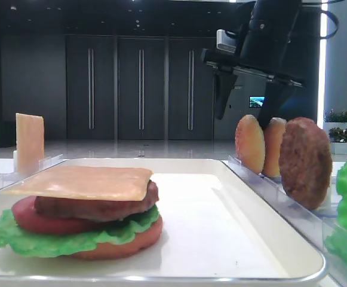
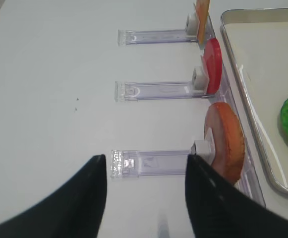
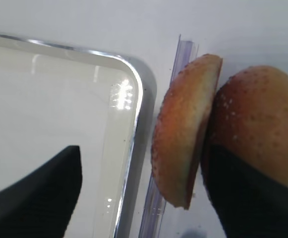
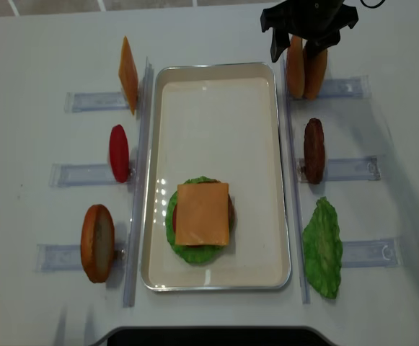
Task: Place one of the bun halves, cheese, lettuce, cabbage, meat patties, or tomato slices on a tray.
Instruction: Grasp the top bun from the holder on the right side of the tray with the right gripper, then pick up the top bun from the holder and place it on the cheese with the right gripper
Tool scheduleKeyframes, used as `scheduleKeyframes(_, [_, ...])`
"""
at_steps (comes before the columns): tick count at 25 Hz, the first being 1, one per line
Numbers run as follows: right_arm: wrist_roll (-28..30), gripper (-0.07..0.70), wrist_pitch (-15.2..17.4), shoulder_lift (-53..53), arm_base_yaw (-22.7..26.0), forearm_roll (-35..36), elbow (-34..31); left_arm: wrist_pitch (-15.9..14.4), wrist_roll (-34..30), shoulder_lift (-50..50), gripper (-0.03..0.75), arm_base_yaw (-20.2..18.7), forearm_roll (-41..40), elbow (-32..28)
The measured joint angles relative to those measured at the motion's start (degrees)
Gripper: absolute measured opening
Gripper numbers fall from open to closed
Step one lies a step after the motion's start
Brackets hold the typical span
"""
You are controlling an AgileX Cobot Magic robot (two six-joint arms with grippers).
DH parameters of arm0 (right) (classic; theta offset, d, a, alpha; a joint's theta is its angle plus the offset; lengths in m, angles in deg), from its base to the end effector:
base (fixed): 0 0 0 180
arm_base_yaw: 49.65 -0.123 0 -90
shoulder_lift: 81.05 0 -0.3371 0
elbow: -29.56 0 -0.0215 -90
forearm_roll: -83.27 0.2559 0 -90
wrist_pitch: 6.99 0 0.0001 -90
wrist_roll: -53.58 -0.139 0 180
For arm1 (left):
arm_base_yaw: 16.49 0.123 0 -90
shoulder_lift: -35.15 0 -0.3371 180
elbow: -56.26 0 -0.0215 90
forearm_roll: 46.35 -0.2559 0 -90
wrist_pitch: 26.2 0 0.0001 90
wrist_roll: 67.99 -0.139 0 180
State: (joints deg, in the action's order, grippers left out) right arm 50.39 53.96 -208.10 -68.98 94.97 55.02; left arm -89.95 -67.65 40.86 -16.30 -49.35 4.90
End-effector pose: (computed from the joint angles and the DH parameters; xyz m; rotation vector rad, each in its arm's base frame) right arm 0.4639 0.1888 0.2315 -0.2993 2.8440 0.3581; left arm -0.0131 0.0065 0.2425 -0.0134 2.1081 0.0618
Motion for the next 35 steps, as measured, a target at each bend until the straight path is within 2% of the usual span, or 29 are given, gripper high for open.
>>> scheduleKeyframes(9, [0.62, 0.501, -1.43, -1.98, -0.05, 0.48, 0.02, 0.0, 0.0, 0.0, 0.391, 0.0, 0.0, 0.0])
scheduleKeyframes(12, [0.65, 0.47, -1.48, -1.98, -0.05, 0.07, 0.02, 0.0, 0.0, 0.0, 0.391, 0.0, 0.0, 0.0])
scheduleKeyframes(21, [0.67, 0.229, -1.48, -2.01, 0.0, -3.67, 0.02, 0.0, 0.0, 0.0, 0.391, 0.0, 0.0, 0.0])
scheduleKeyframes(23, [0.67, 0.195, -1.48, -2.01, 0.0, -4.03, 0.02, 0.0, 0.0, 0.0, 0.391, 0.0, 0.0, 0.0])
scheduleKeyframes(30, [0.64, 0.193, -1.35, -2.01, -0.1, -4.6, 0.02, 0.0, 0.0, 0.0, 0.391, 0.0, 0.0, 0.0])
scheduleKeyframes(35, [0.61, 0.192, 0.48, -1.69, -0.1, -4.17, 0.07, 0.0, 0.0, 0.0, 0.391, 0.0, 0.0, 0.0])
